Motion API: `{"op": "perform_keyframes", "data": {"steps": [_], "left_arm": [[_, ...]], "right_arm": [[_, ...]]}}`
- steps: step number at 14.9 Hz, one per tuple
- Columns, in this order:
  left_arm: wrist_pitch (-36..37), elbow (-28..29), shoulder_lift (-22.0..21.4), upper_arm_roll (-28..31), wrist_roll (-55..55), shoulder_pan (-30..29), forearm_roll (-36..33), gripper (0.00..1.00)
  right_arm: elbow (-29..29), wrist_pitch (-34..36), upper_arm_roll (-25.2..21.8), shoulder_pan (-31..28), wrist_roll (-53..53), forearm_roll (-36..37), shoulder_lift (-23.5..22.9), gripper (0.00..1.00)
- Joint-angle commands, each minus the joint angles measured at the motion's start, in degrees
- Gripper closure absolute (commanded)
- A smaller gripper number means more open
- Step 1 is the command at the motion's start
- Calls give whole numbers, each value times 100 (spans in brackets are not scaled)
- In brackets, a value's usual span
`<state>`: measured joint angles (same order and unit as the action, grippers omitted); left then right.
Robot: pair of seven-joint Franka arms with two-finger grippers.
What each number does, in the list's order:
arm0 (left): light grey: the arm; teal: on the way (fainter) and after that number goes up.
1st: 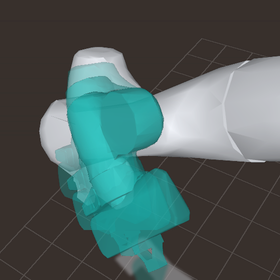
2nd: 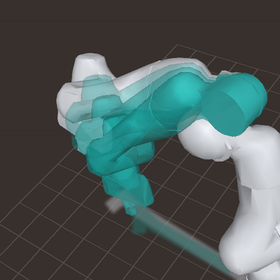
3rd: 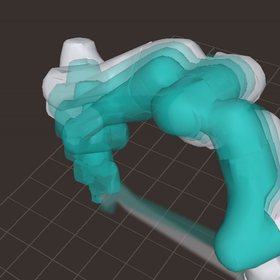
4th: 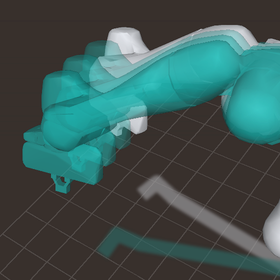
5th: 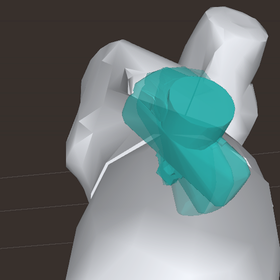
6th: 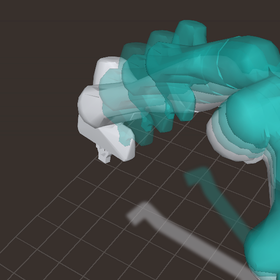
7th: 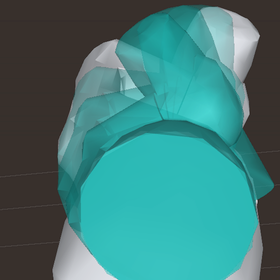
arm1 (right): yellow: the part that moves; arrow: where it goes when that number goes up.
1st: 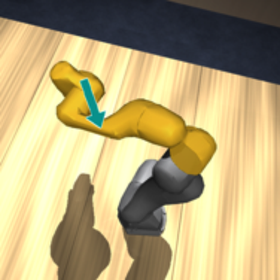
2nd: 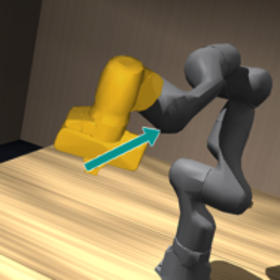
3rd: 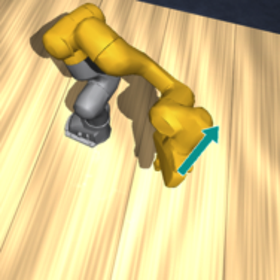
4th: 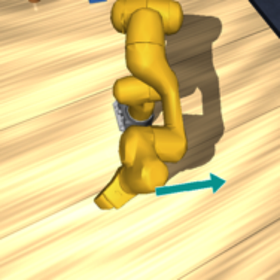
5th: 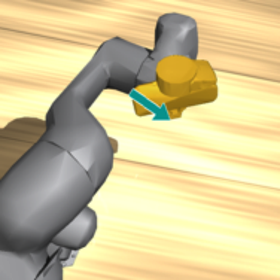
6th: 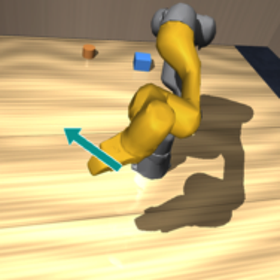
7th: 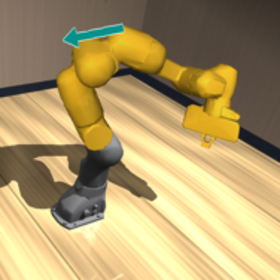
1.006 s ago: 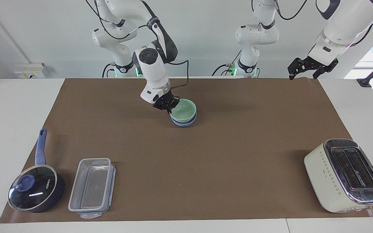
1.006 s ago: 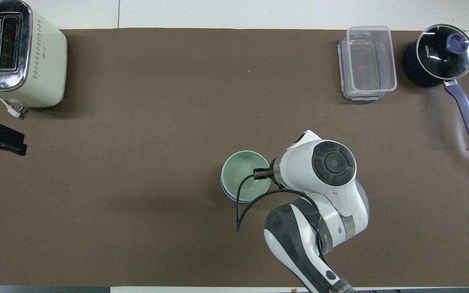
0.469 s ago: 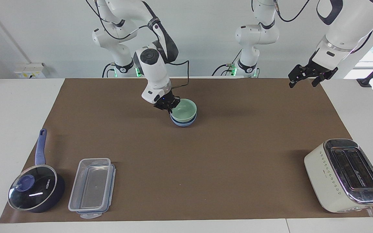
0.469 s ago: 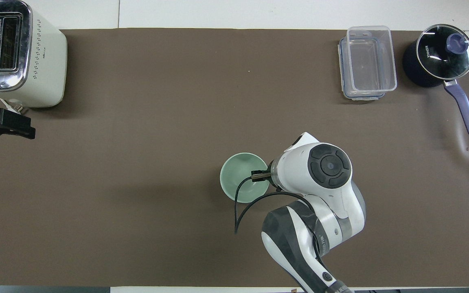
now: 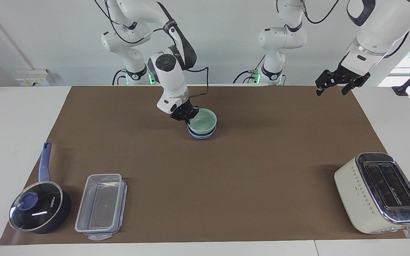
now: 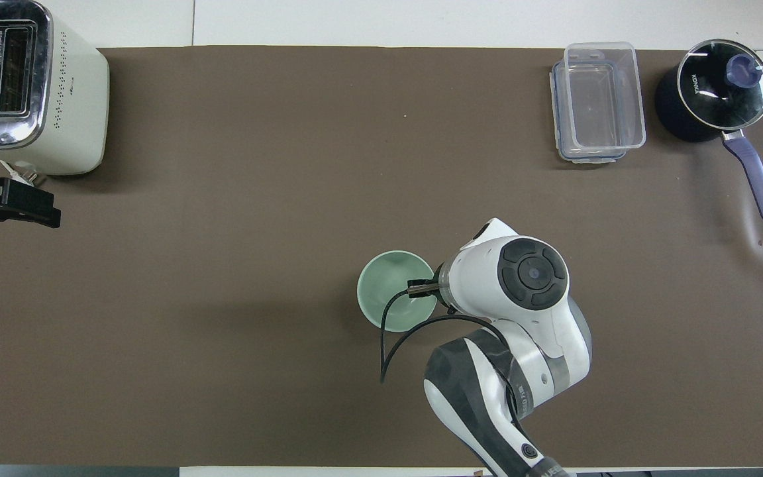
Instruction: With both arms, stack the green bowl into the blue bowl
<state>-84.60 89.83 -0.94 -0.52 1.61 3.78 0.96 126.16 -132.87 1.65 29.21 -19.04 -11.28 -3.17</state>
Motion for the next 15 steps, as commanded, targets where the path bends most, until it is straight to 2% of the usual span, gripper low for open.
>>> {"op": "perform_keyframes", "data": {"steps": [1, 2, 5, 7, 12, 14, 15], "left_arm": [[84, 34, -73, -141, -91, -149, -43, 0], [92, 43, -90, -150, -82, -141, -43, 0], [189, 52, -99, -141, -74, -123, -43, 0], [250, 52, -117, -141, -65, -123, -43, 0], [286, 122, -240, -150, -47, -184, -34, 0], [303, 114, -240, -150, -65, -202, -34, 0], [303, 113, -240, -141, -39, -159, -34, 0]], "right_arm": [[58, -116, -16, 23, -135, -14, 18, 58], [40, -99, -7, 23, -144, -14, 18, 15], [-21, -2, -16, -12, -144, -14, 79, 6], [-65, 321, -42, -196, -144, -23, 333, 1], [-259, 1008, -60, -1135, -56, -5, 931, 0], [-363, 1210, -77, -1540, -56, 73, 1020, 0], [-512, 1376, -78, -1768, -56, 343, 1020, 0]]}}
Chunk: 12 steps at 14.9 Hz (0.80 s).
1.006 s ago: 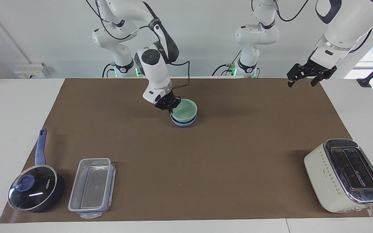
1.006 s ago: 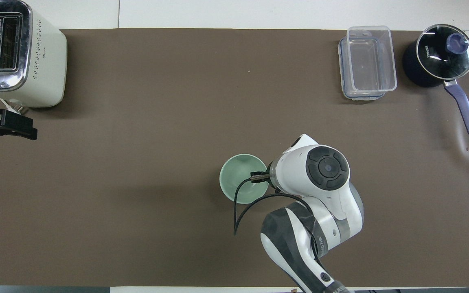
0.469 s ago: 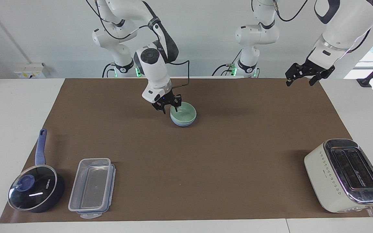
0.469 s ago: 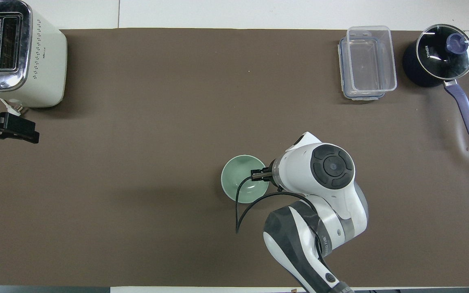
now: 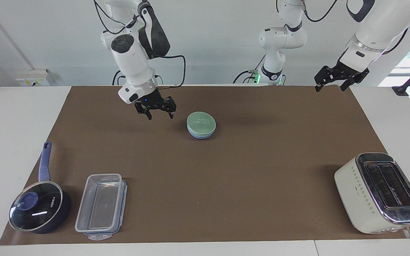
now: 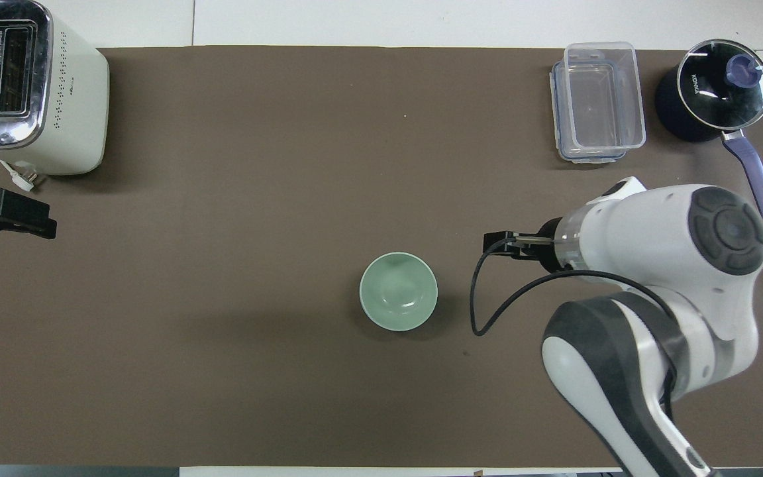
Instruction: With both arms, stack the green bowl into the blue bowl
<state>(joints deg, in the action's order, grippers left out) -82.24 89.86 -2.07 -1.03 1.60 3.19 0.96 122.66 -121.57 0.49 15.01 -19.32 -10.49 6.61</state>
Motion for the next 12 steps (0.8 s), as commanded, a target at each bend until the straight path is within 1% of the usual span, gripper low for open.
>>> {"op": "perform_keyframes", "data": {"steps": [1, 3, 4, 6, 8, 9, 12], "left_arm": [[94, 110, -127, -91, -37, -99, -34, 0], [137, 119, -127, -99, -46, -108, -34, 0], [181, 110, -127, -99, -46, -99, -34, 0], [243, 110, -136, -91, -55, -108, -34, 0], [252, 102, -136, -99, -72, -117, -34, 0], [243, 110, -127, -99, -38, -99, -34, 0], [217, 110, -136, -91, -20, -82, -34, 0]], "right_arm": [[-337, 387, 48, -541, -19, 615, 33, 0], [-672, 572, 48, -866, -2, 1030, -28, 0], [-777, 608, 48, -1051, 33, 1084, -46, 0], [-1076, 958, 39, -1403, 375, 1093, -55, 0], [-1462, 1257, 39, -1649, 761, 1093, -195, 0], [-1699, 1432, 39, -1685, 902, 1119, -291, 0], [-2411, 1977, 56, -1633, 948, 1523, -573, 0]]}}
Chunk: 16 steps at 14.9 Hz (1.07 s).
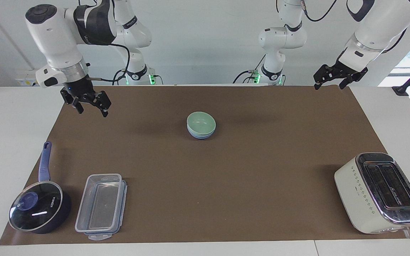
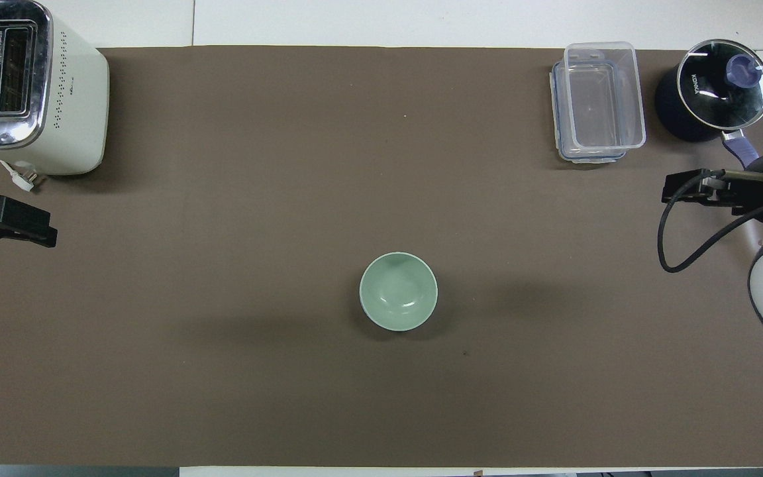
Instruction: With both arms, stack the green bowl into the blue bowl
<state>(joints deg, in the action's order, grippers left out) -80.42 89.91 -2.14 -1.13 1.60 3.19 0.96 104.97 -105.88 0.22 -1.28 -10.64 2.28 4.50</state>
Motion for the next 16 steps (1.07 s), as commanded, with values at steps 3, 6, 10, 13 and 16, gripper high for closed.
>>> {"op": "perform_keyframes", "data": {"steps": [3, 6, 10, 13, 16], "left_arm": [[26, 105, -129, -72, -29, -152, -34, 0], [18, 105, -129, -54, -29, -152, -34, 0], [18, 105, -129, -54, -29, -152, -34, 0], [18, 105, -129, -54, -29, -152, -34, 0], [18, 105, -120, -54, -29, -152, -34, 0]], "right_arm": [[-1135, 831, 127, 49, 80, 238, -537, 0], [-1224, 1156, 127, 128, 80, 167, -547, 0], [-979, 1183, 127, 128, 19, 115, -389, 0], [-961, 1227, 127, 111, 97, 106, -362, 0], [-935, 1306, 127, 120, 80, 97, -292, 0]]}}
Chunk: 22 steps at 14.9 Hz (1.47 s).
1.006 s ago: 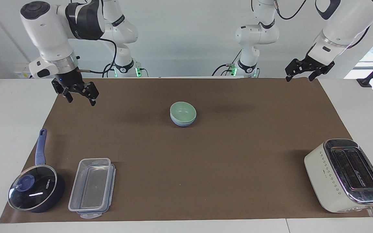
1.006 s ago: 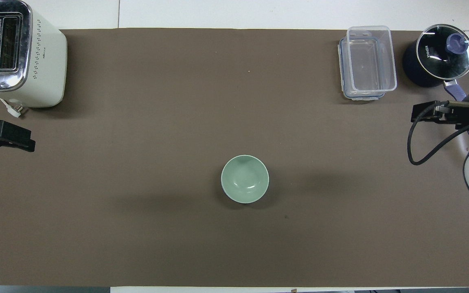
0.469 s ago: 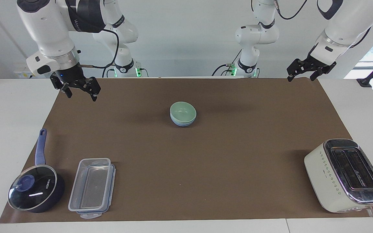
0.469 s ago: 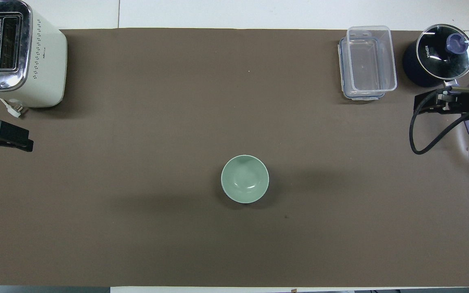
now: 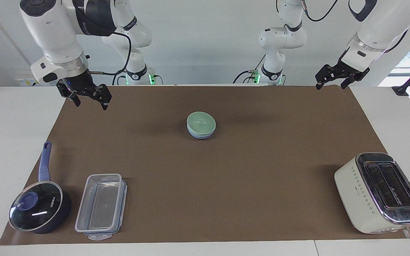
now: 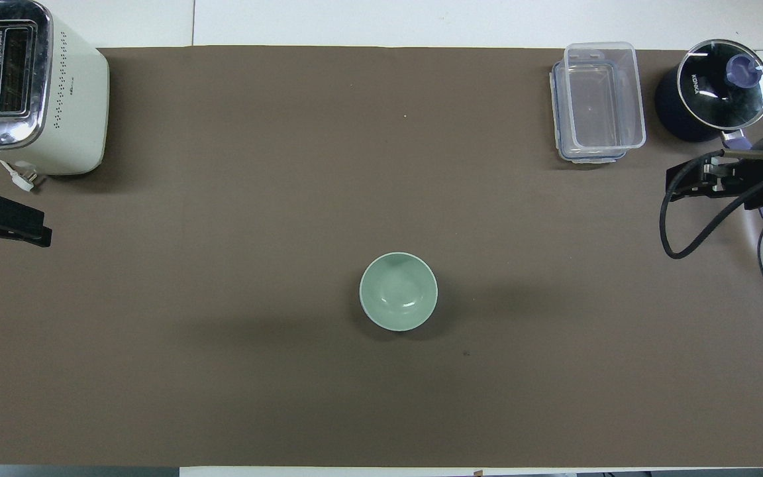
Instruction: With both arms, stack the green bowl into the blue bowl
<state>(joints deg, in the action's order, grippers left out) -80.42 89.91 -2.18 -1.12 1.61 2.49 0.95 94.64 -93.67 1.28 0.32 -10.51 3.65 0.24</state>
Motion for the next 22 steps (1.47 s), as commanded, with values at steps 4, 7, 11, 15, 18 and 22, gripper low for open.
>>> {"op": "perform_keyframes", "data": {"steps": [4, 7, 11, 15, 18, 22], "left_arm": [[26, 105, -125, -55, -29, -82, -34, 0], [18, 105, -125, -55, -29, -82, -34, 0], [18, 105, -125, -55, -29, -82, -34, 0], [18, 105, -125, -55, -29, -82, -34, 0], [18, 105, -125, -55, -29, -82, -34, 0], [18, 105, -125, -55, -29, -82, -34, 0]], "right_arm": [[353, 15, 22, -67, -408, -40, 301, 0], [354, -38, 22, -94, -338, -153, 310, 0], [354, -117, 13, -111, -267, -321, 301, 0], [336, -117, -5, -120, -48, -313, 301, 0], [275, -143, -5, -103, -39, -312, 310, 0], [187, -91, -5, -120, 162, -304, 293, 0]]}}
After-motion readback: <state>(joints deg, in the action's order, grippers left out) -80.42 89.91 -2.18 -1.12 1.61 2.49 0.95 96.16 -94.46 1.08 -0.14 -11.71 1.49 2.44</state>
